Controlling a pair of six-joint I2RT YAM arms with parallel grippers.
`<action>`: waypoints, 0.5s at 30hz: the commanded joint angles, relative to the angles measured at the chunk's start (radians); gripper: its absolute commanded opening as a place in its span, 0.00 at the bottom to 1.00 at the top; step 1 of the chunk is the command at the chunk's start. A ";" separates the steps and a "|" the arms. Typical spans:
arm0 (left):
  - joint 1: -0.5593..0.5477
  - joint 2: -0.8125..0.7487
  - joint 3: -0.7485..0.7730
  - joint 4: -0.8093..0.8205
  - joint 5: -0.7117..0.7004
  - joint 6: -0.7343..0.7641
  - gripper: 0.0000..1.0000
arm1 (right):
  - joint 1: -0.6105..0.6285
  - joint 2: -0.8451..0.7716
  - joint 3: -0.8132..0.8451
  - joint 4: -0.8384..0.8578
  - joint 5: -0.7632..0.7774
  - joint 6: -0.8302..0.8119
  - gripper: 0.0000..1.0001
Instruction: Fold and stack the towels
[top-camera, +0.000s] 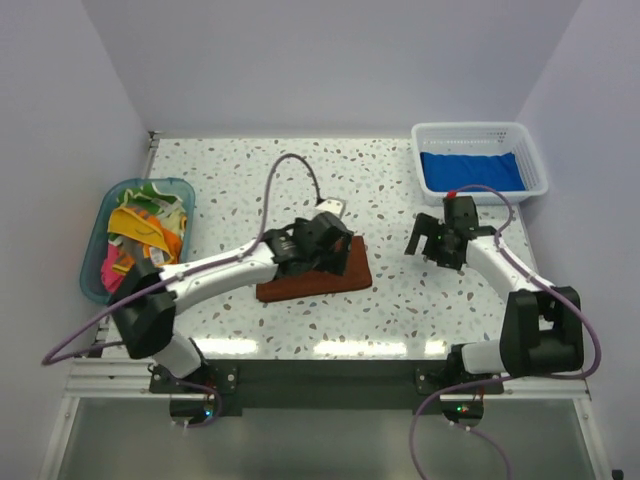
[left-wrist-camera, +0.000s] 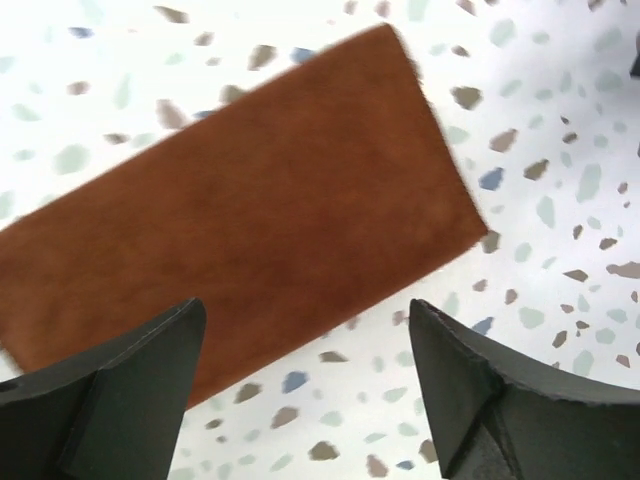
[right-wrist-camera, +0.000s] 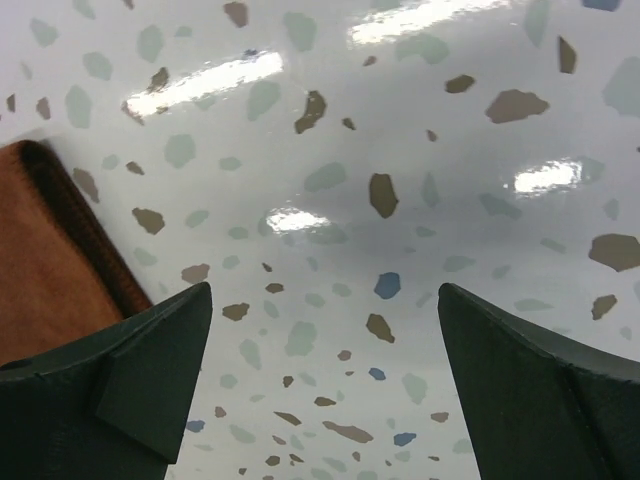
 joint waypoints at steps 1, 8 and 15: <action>-0.081 0.157 0.137 -0.002 -0.045 -0.006 0.86 | -0.058 -0.024 -0.016 0.001 0.019 0.059 0.98; -0.173 0.424 0.404 -0.016 -0.075 0.033 0.75 | -0.092 -0.009 -0.032 0.027 -0.005 0.094 0.97; -0.189 0.550 0.443 0.013 -0.078 0.055 0.71 | -0.092 -0.003 -0.050 0.047 -0.040 0.093 0.96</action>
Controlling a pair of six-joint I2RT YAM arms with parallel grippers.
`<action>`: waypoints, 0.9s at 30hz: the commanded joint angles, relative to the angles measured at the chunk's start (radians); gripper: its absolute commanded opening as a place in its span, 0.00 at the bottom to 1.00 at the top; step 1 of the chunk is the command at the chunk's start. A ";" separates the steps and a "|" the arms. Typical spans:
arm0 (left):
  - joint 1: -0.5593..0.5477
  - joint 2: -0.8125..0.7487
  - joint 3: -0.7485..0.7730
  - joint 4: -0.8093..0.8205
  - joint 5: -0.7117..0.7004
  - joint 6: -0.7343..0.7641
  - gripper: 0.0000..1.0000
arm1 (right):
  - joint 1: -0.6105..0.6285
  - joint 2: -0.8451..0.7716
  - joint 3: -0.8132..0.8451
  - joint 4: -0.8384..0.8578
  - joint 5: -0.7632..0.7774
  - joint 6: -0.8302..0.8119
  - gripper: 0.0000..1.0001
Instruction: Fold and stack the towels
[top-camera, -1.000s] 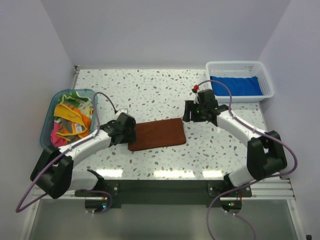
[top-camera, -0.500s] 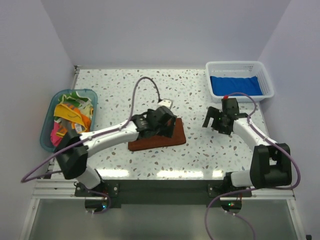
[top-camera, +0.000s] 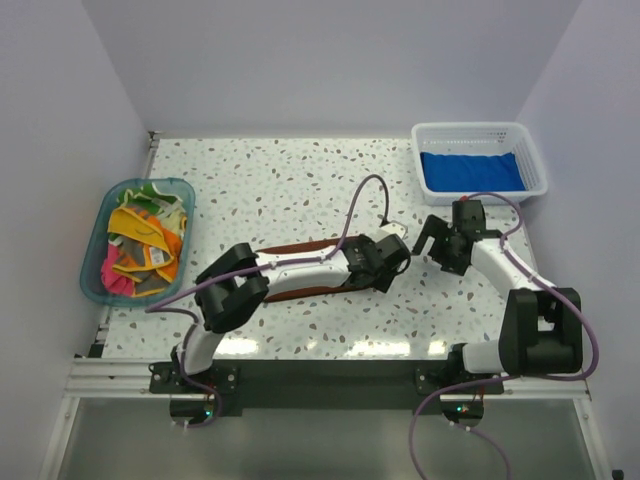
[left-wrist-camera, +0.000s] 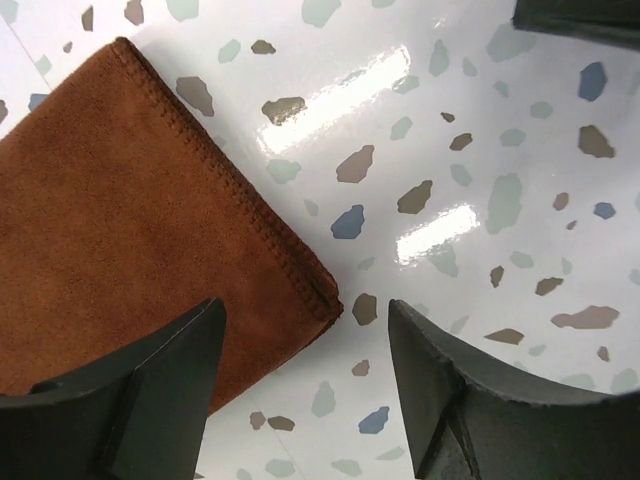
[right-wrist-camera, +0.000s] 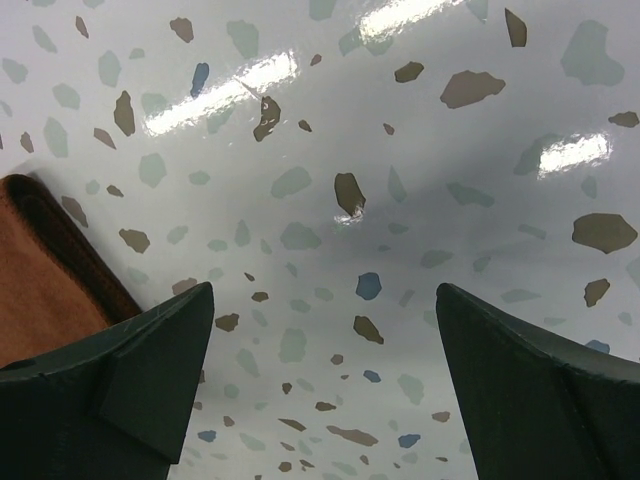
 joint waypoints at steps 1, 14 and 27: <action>0.001 0.039 0.040 0.009 -0.031 0.026 0.71 | -0.004 -0.004 -0.014 0.035 -0.025 0.017 0.95; -0.025 0.125 -0.057 0.015 -0.070 0.001 0.34 | -0.004 0.006 -0.050 0.111 -0.129 0.002 0.95; -0.027 -0.129 -0.209 0.171 -0.019 0.055 0.00 | 0.126 0.065 -0.091 0.375 -0.418 0.184 0.98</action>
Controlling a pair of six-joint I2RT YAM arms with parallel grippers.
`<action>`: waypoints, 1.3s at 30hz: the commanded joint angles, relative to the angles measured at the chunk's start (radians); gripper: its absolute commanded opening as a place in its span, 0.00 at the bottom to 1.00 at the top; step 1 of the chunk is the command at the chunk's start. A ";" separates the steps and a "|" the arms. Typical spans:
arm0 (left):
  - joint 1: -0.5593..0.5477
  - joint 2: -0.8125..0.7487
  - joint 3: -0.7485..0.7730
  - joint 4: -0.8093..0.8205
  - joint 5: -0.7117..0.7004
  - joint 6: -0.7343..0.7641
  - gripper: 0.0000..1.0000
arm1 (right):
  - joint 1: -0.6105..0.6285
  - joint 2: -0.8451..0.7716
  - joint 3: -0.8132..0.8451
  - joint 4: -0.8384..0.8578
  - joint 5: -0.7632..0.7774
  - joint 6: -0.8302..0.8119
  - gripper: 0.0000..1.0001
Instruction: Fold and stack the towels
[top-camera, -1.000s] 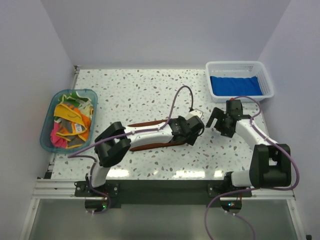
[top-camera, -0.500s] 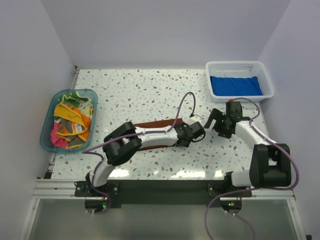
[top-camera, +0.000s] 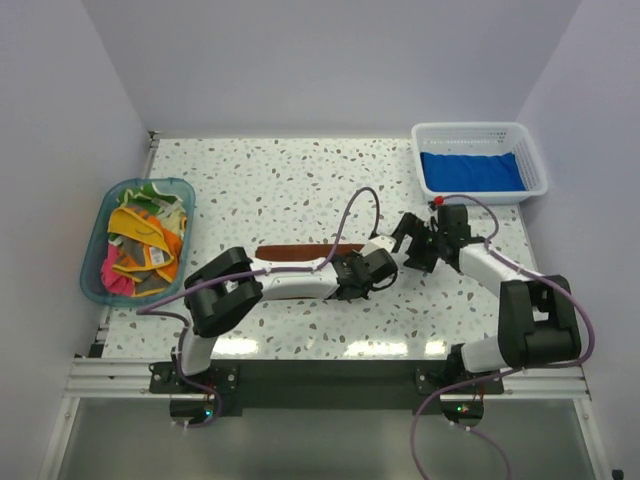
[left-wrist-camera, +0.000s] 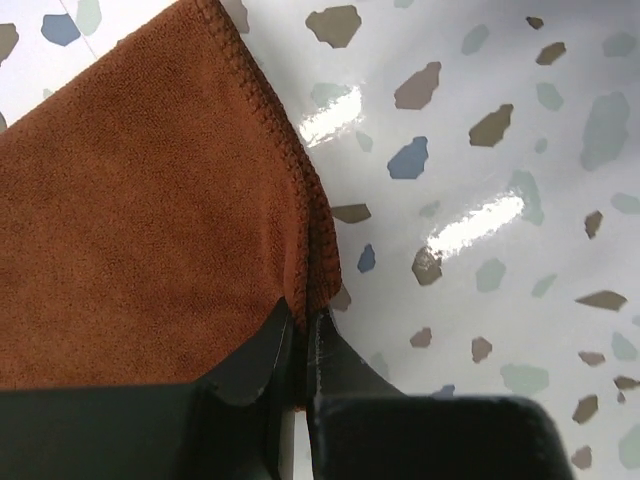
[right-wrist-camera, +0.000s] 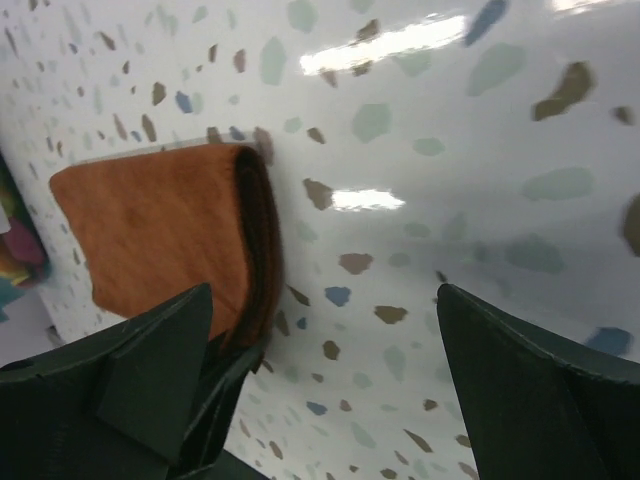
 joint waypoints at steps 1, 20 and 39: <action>-0.006 -0.087 -0.014 0.065 0.039 0.030 0.00 | 0.085 0.048 -0.010 0.153 -0.099 0.134 0.98; -0.003 -0.065 0.036 0.066 0.018 0.020 0.00 | 0.279 0.241 -0.069 0.357 -0.146 0.312 0.76; 0.016 -0.171 -0.023 0.059 0.064 -0.033 0.93 | 0.276 0.289 0.149 0.098 -0.057 0.036 0.00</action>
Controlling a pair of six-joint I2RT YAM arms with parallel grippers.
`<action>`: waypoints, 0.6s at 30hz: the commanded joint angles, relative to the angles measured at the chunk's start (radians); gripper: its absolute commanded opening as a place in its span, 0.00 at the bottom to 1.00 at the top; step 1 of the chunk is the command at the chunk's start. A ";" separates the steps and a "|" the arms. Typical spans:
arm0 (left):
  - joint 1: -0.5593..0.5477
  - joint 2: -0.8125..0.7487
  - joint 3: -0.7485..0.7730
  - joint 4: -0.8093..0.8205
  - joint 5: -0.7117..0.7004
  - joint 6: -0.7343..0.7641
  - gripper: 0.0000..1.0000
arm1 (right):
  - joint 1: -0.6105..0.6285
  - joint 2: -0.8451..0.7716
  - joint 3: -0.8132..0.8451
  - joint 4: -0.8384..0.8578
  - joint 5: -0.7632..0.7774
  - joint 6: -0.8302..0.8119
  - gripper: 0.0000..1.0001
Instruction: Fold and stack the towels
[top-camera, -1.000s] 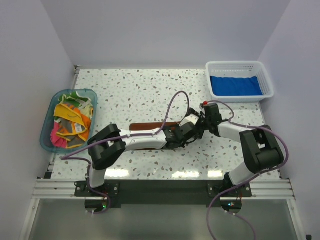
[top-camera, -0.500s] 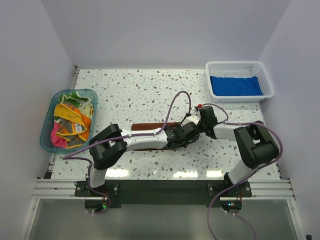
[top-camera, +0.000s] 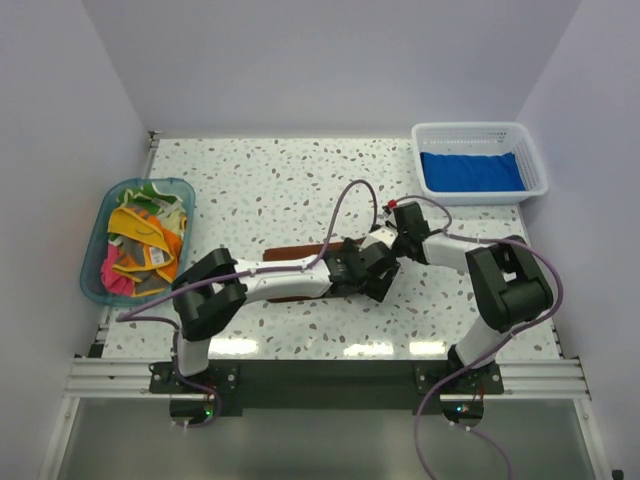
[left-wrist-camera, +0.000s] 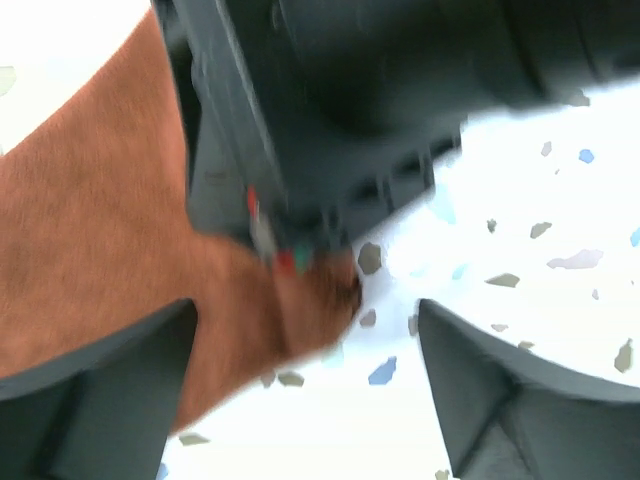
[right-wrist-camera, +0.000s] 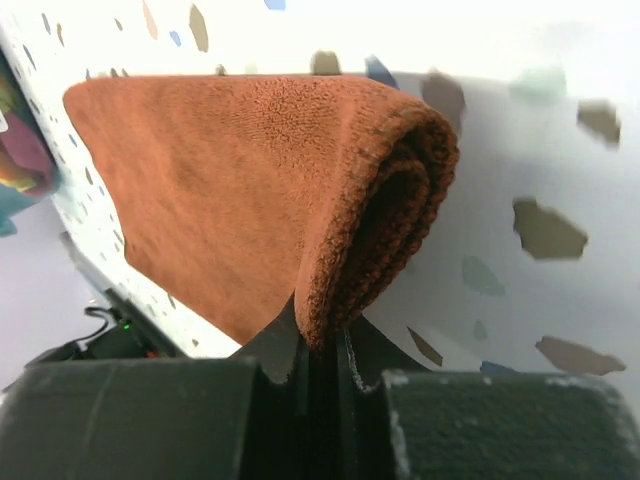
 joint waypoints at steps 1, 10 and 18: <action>0.030 -0.128 -0.032 0.031 0.008 -0.020 1.00 | -0.003 0.022 0.111 -0.108 0.065 -0.127 0.00; 0.282 -0.439 -0.298 0.032 0.087 -0.001 1.00 | -0.055 0.144 0.414 -0.320 0.154 -0.300 0.00; 0.762 -0.659 -0.410 -0.097 0.164 0.116 1.00 | -0.090 0.276 0.804 -0.605 0.353 -0.464 0.00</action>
